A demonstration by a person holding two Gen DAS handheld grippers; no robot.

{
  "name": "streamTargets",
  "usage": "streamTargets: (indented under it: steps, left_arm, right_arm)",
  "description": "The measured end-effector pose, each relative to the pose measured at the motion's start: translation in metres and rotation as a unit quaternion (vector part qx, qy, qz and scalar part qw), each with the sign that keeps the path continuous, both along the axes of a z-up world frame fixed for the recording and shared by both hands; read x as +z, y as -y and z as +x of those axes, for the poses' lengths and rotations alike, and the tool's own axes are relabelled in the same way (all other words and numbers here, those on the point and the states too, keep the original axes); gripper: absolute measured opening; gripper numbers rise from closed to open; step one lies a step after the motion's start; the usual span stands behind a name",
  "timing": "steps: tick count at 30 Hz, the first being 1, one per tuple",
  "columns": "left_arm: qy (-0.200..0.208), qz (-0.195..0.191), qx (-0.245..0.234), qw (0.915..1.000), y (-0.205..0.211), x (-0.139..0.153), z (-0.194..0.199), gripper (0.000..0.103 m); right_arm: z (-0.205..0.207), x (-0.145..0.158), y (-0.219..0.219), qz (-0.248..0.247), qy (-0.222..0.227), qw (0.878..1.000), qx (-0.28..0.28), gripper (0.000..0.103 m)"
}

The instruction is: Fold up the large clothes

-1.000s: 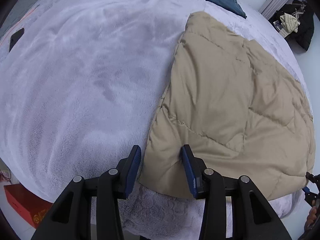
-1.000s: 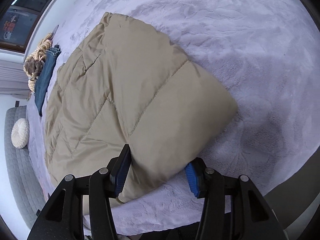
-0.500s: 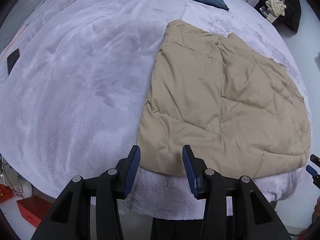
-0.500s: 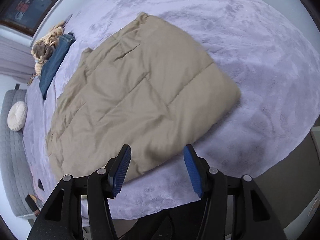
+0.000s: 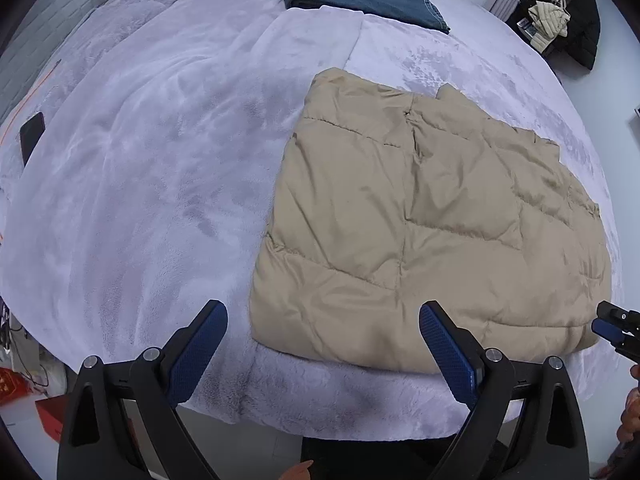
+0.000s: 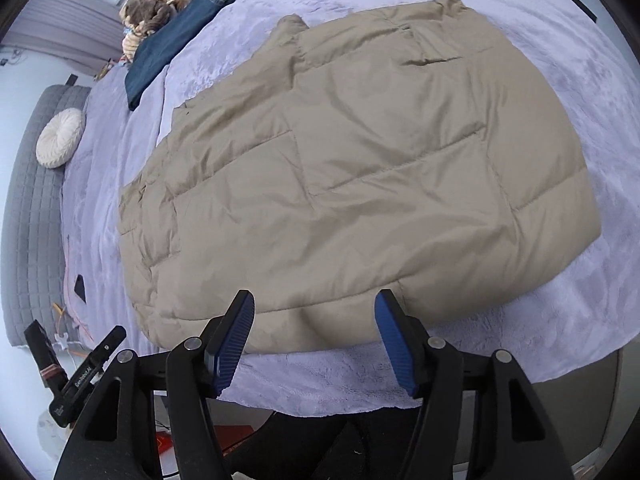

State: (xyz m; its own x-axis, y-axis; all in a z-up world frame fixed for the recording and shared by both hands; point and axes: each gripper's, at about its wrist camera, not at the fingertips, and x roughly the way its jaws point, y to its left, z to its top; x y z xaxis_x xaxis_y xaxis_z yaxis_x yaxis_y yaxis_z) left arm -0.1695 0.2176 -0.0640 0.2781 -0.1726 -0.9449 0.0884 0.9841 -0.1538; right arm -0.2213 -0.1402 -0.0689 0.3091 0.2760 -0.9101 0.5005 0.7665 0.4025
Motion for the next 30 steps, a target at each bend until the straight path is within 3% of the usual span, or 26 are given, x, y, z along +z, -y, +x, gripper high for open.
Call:
streamTargets:
  steps: [1, 6, 12, 13, 16, 24, 30]
  left_arm:
    - [0.002, 0.003, 0.003, 1.0, 0.004, 0.002, 0.001, 0.103]
    - [0.001, 0.007, -0.001, 1.0, 0.027, 0.01, 0.011, 0.103]
    - [0.002, 0.018, 0.004, 0.9998, 0.05, 0.017, 0.012, 0.103]
    - [0.004, 0.015, 0.005, 0.9999, 0.051, 0.018, 0.012, 0.103]
    - [0.007, 0.018, 0.004, 0.9998, 0.054, 0.016, 0.012, 0.103]
    - [-0.014, -0.007, -0.037, 0.9992, 0.043, 0.0, 0.032, 0.103]
    - [-0.023, -0.034, -0.063, 0.9971, 0.022, -0.011, 0.06, 0.103]
  right_arm:
    - [0.003, 0.002, 0.0, -0.002, 0.002, 1.0, 0.007, 0.067]
    - [0.018, 0.011, 0.007, -0.003, 0.01, 0.999, 0.042, 0.08]
    - [0.028, 0.01, 0.017, 0.014, 0.006, 0.998, 0.058, 0.083]
    - [0.029, 0.009, 0.017, 0.014, 0.006, 0.998, 0.063, 0.092]
    - [0.034, 0.008, 0.014, 0.015, 0.01, 0.997, 0.077, 0.103]
    - [0.047, 0.006, -0.012, 0.004, 0.019, 0.998, 0.063, 0.103]
    - [0.06, -0.008, -0.035, 0.01, -0.007, 0.999, 0.033, 0.103]
